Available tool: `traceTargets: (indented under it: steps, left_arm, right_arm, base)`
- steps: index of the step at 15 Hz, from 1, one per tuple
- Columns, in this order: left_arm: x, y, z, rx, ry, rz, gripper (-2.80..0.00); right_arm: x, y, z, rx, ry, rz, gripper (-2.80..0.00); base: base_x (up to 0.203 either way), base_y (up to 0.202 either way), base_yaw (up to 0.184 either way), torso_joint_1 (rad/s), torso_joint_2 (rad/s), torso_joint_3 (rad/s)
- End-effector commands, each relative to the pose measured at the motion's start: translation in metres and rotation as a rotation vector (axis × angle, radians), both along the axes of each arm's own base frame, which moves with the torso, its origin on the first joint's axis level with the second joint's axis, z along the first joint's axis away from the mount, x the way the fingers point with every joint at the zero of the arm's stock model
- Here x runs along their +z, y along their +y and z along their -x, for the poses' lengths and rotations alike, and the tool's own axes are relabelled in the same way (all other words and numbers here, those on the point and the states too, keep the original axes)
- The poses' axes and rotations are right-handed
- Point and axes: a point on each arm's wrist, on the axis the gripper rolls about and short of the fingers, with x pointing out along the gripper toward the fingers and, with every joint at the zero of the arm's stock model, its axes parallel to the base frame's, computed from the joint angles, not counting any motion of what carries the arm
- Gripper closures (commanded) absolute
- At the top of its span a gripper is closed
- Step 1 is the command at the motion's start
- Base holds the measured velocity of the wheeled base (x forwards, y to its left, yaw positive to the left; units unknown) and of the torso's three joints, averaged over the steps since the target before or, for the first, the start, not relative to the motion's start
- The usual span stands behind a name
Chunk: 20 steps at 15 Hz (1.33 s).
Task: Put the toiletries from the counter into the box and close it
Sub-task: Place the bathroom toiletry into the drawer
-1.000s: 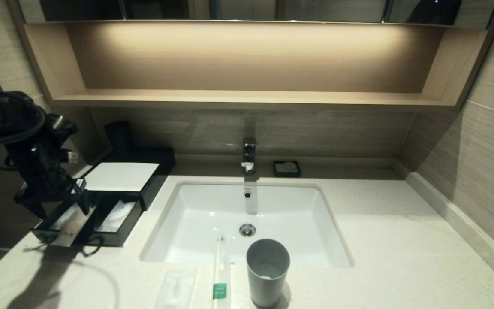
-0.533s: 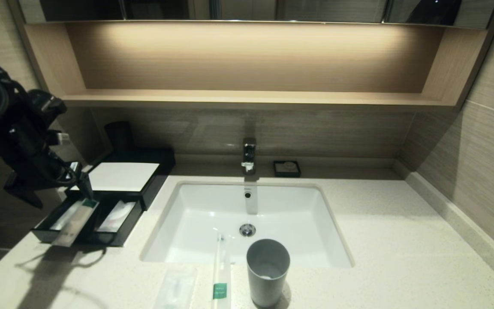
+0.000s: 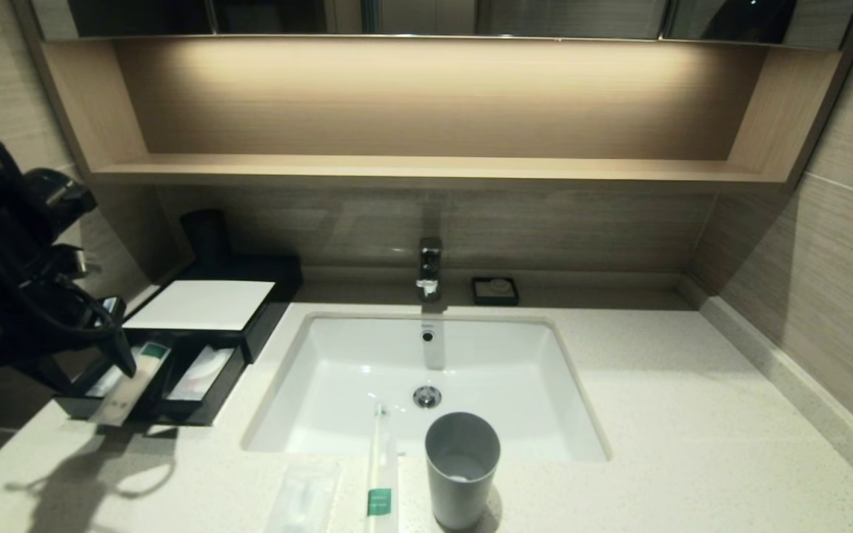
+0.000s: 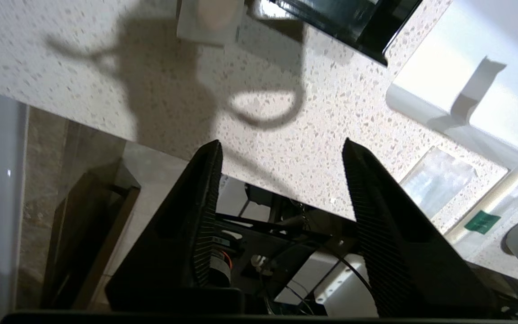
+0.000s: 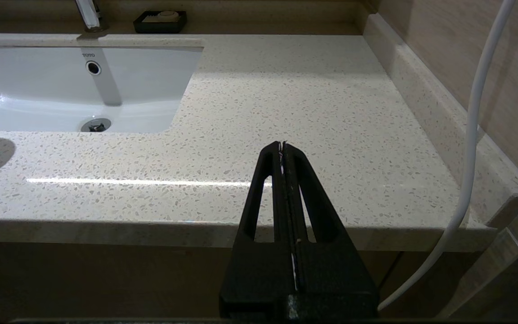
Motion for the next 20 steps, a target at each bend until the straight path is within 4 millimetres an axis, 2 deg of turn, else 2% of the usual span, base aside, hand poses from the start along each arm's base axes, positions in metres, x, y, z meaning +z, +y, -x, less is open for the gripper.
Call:
traceTargets:
  steps: [1,7,10,13,20]
  left_arm:
    - [0.000,-0.004,0.022,0.014,0.016,0.032,0.00]
    - [-0.030,0.006,0.035,0.061,-0.015,0.032,0.00]
    - [-0.039,0.021,0.027,0.097,-0.118,-0.012,0.00]
    - [-0.042,0.024,0.025,0.107,-0.101,-0.079,0.00]
    - [-0.060,0.027,0.019,0.074,-0.034,-0.072,0.00]
  right_arm:
    - [0.000,0.000,0.000,0.000,0.001,0.000,0.00]
    - [0.000,0.000,0.000,0.000,0.001,0.000,0.00]
    - [0.000,0.000,0.000,0.000,-0.001,0.000,0.00]
    - [0.000,0.000,0.000,0.000,0.001,0.000,0.00]
    - [0.000,0.000,0.000,0.000,0.000,0.000,0.00]
  base:
    - [0.000,0.000,0.000,0.000,0.00,0.000]
    - [0.000,0.000,0.000,0.000,0.00,0.000]
    - [0.000,0.000,0.000,0.000,0.00,0.000]
    - [0.000,0.000,0.000,0.000,0.00,0.000]
    - [0.000,0.000,0.000,0.000,0.00,0.000]
